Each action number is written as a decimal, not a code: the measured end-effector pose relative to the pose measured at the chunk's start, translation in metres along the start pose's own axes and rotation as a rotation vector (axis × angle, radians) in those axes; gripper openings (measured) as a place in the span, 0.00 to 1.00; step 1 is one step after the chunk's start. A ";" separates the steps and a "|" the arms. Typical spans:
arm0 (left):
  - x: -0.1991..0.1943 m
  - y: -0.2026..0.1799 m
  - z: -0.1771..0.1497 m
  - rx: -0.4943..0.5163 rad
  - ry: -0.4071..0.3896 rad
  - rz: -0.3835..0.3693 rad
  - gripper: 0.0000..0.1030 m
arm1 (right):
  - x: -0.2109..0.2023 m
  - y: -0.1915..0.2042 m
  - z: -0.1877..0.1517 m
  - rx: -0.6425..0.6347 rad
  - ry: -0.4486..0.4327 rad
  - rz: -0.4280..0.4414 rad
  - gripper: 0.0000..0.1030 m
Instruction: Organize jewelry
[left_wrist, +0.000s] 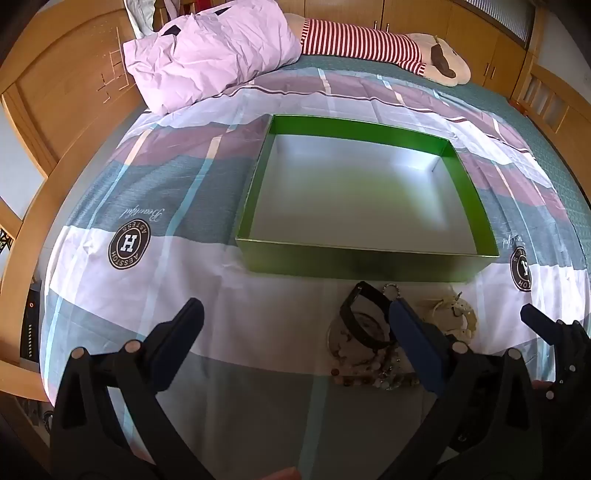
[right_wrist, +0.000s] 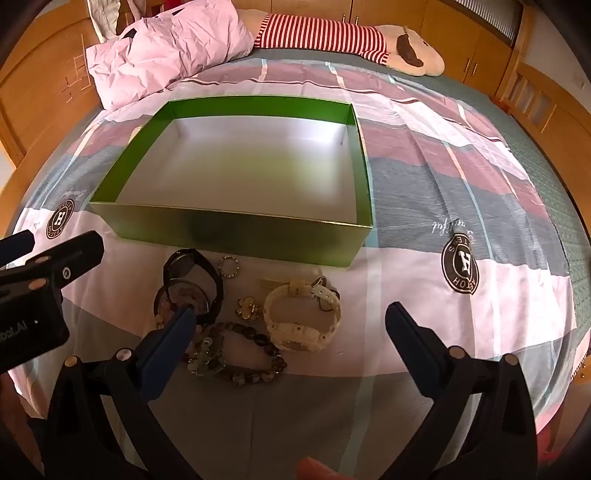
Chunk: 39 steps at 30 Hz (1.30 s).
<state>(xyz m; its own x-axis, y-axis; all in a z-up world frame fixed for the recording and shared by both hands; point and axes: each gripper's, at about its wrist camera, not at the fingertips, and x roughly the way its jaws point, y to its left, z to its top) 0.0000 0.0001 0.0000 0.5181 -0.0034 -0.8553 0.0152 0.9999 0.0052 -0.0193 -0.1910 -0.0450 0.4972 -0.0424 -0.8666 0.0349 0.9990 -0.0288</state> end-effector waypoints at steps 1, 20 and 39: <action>0.000 0.000 0.000 0.001 0.001 0.001 0.98 | 0.000 0.000 0.000 0.001 0.000 0.000 0.99; 0.002 -0.001 -0.001 0.005 0.007 0.003 0.98 | 0.003 -0.002 0.001 0.006 0.009 0.011 0.99; 0.003 0.000 -0.003 0.006 0.011 0.006 0.98 | 0.005 0.000 -0.001 0.004 0.014 0.009 0.99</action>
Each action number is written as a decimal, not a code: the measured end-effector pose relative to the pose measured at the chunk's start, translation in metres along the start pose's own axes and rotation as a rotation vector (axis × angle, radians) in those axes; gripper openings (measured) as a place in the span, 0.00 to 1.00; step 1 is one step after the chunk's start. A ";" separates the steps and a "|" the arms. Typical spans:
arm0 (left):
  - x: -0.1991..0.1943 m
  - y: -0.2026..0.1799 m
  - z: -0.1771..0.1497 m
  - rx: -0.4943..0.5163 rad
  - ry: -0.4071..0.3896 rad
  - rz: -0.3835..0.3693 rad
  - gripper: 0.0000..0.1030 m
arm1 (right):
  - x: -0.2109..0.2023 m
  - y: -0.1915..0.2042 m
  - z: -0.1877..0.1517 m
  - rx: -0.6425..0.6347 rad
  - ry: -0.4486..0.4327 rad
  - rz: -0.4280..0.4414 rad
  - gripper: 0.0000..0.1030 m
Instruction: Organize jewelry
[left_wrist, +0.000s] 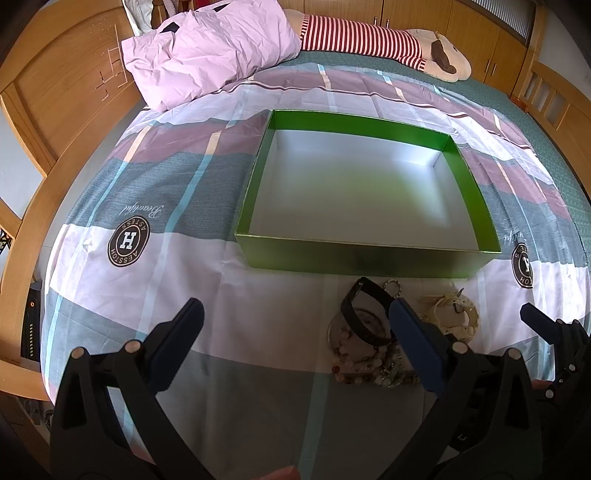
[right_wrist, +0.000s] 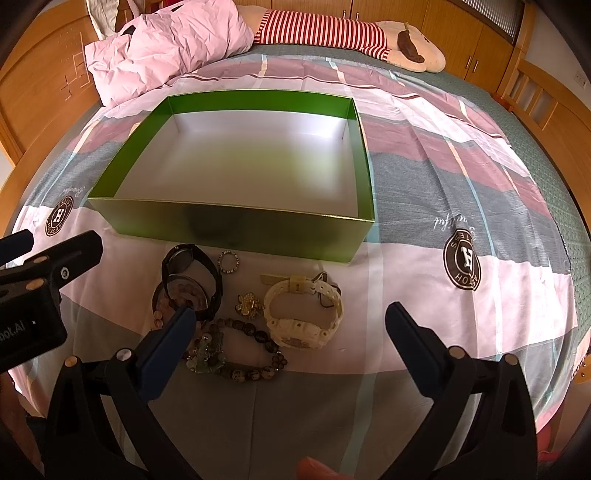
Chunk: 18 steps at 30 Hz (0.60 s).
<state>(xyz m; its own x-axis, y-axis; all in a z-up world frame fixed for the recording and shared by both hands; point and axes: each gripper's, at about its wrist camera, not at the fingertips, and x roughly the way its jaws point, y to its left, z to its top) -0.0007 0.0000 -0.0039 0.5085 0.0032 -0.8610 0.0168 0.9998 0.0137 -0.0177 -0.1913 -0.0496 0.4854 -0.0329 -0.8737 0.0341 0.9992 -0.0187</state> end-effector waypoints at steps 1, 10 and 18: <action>0.000 0.000 0.000 0.000 0.000 0.000 0.98 | 0.001 0.000 -0.001 0.000 0.000 0.000 0.99; 0.000 0.000 0.000 0.000 0.001 0.000 0.98 | 0.001 0.001 0.000 0.000 0.003 0.000 0.99; 0.000 0.000 0.001 0.001 0.002 0.002 0.98 | 0.002 0.000 -0.001 0.001 0.004 0.000 0.99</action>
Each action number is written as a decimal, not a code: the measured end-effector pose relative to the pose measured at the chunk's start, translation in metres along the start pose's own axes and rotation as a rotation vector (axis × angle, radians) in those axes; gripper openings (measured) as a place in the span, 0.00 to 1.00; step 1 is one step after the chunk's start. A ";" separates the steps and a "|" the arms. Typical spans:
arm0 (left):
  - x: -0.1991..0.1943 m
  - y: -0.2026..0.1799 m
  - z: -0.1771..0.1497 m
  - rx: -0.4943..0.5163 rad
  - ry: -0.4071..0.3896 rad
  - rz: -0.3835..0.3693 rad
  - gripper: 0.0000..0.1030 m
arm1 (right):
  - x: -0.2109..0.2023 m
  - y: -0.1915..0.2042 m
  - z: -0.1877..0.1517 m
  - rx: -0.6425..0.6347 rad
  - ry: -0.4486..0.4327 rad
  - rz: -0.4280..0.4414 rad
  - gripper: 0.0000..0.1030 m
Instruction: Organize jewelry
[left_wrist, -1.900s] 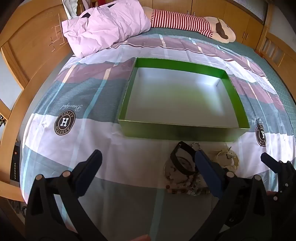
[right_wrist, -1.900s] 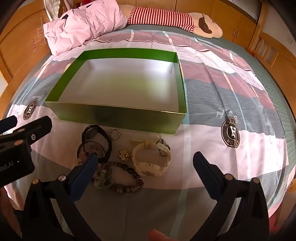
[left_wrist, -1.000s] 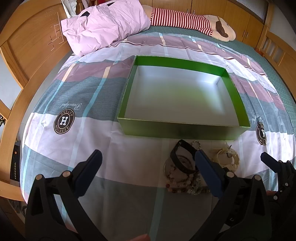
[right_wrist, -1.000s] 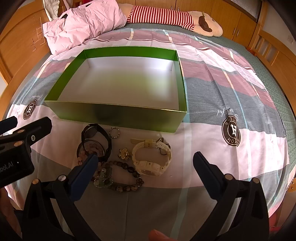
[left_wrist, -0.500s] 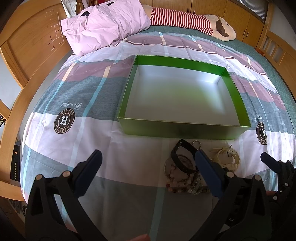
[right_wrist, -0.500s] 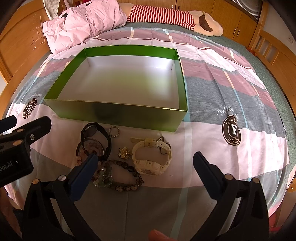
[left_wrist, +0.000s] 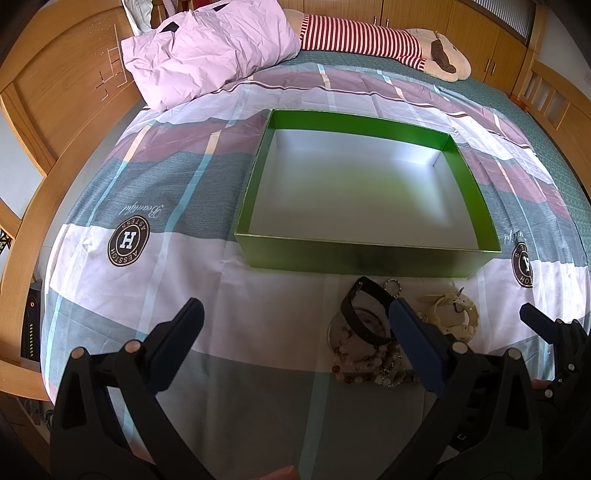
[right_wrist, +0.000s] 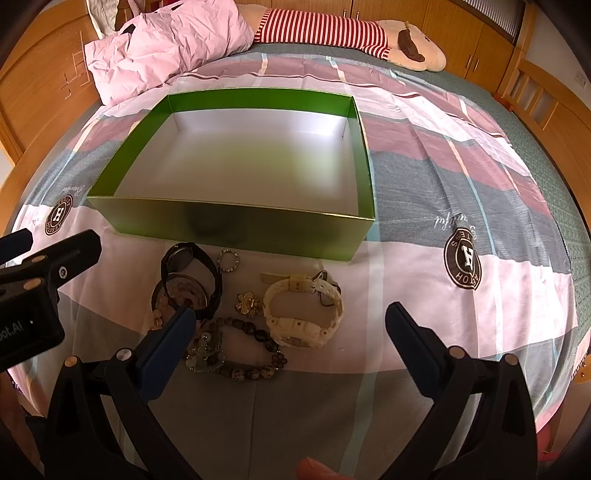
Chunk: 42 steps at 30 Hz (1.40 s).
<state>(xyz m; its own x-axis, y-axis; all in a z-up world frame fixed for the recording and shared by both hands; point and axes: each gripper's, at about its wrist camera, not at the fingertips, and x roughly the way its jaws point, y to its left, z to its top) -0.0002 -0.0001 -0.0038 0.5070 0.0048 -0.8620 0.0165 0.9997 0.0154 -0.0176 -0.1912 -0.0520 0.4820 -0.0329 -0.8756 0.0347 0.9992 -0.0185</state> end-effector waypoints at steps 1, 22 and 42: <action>0.000 0.000 0.000 0.000 0.000 0.000 0.98 | 0.000 0.000 0.000 0.000 0.000 0.000 0.99; 0.004 0.000 -0.004 0.003 0.004 0.002 0.98 | 0.001 0.000 0.000 -0.001 0.004 0.000 0.99; 0.005 0.000 -0.006 0.005 0.007 0.003 0.98 | 0.002 0.000 0.000 -0.001 0.006 0.000 0.99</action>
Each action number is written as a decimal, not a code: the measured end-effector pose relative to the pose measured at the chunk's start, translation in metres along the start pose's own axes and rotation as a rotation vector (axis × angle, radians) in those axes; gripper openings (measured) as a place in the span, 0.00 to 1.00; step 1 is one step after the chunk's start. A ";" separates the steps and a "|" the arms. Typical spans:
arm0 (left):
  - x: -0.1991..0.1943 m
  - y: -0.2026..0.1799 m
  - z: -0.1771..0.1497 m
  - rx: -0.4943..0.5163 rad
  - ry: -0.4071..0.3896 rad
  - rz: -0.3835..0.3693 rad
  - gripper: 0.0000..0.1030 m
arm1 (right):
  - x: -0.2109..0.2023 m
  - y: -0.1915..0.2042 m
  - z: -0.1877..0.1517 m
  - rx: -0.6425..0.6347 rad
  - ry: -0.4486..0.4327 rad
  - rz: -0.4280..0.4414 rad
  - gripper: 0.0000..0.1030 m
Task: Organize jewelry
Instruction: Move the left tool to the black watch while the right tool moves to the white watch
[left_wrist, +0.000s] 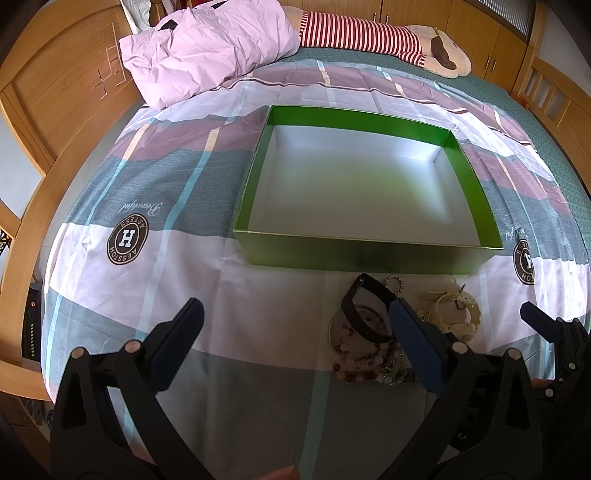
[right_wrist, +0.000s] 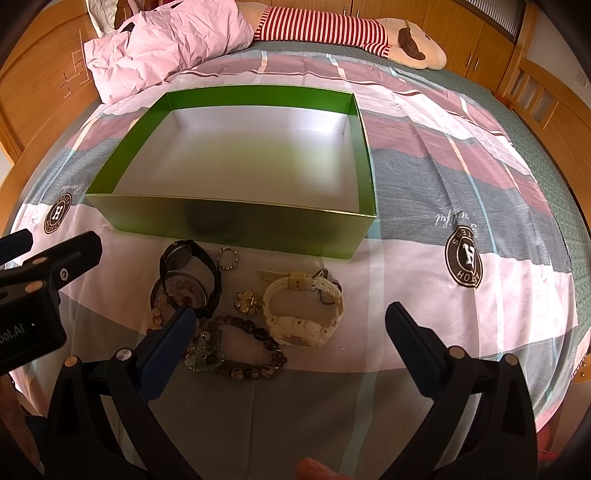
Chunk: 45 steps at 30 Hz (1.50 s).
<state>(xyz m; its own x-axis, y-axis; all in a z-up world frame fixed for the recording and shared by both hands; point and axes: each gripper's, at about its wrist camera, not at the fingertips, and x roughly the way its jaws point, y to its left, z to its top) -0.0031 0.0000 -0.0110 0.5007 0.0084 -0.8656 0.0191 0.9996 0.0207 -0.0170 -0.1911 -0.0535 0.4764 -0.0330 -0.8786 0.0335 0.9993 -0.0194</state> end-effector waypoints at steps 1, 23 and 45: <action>0.000 0.000 0.000 0.000 0.000 0.000 0.98 | 0.001 0.000 -0.001 -0.001 0.000 -0.001 0.99; 0.056 0.005 -0.003 -0.007 0.223 -0.178 0.92 | 0.032 -0.040 0.002 0.081 0.171 0.094 0.57; 0.093 -0.001 -0.001 -0.076 0.283 -0.183 0.10 | 0.025 -0.080 0.006 0.210 0.131 0.050 0.43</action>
<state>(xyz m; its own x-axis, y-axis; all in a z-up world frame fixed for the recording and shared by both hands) 0.0431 0.0000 -0.0923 0.2348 -0.1752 -0.9561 0.0163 0.9842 -0.1763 -0.0029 -0.2717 -0.0713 0.3645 0.0326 -0.9306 0.2013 0.9730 0.1129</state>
